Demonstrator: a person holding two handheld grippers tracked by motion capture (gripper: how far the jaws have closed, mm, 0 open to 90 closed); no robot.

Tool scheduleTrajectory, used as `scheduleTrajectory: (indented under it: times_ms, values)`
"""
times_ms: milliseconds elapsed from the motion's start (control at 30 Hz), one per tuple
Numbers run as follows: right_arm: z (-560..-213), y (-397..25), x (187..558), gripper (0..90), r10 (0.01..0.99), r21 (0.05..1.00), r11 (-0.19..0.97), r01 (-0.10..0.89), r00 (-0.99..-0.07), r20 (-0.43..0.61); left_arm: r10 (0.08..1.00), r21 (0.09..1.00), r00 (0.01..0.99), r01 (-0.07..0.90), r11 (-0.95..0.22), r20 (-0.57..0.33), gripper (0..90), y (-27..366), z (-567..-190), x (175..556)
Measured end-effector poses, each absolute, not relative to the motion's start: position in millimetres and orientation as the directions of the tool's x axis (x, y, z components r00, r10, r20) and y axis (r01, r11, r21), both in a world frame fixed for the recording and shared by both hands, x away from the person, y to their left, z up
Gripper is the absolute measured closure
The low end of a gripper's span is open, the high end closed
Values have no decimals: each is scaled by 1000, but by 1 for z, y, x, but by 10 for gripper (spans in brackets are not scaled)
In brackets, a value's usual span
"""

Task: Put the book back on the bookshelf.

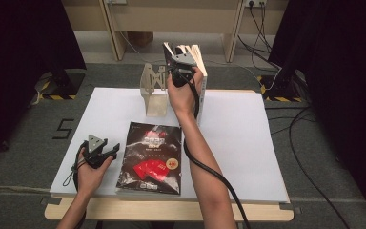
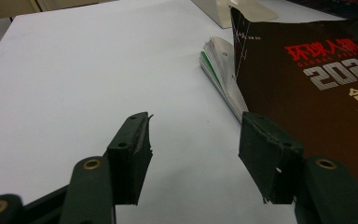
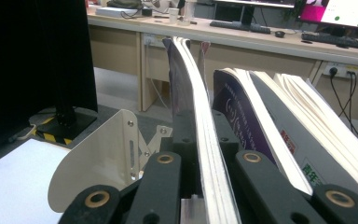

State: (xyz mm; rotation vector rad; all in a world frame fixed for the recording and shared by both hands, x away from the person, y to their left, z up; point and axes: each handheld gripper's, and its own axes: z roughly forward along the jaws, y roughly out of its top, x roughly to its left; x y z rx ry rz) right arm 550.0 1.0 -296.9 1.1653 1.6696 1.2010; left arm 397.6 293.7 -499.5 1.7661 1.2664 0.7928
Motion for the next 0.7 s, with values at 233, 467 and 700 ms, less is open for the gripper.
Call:
scheduleTrajectory:
  times_ms: [233,467,700]
  values:
    - [-300,2,556,845,955,961,144,238,-289,-72,953,877,302,448,-175,36,427,294,-499,398]
    - [-302,5,560,845,956,960,156,233,-279,-87,953,876,302,449,-175,35,427,294,-499,398]
    - [-304,12,561,845,953,961,188,204,-276,-128,952,876,303,449,-176,36,428,293,-499,398]
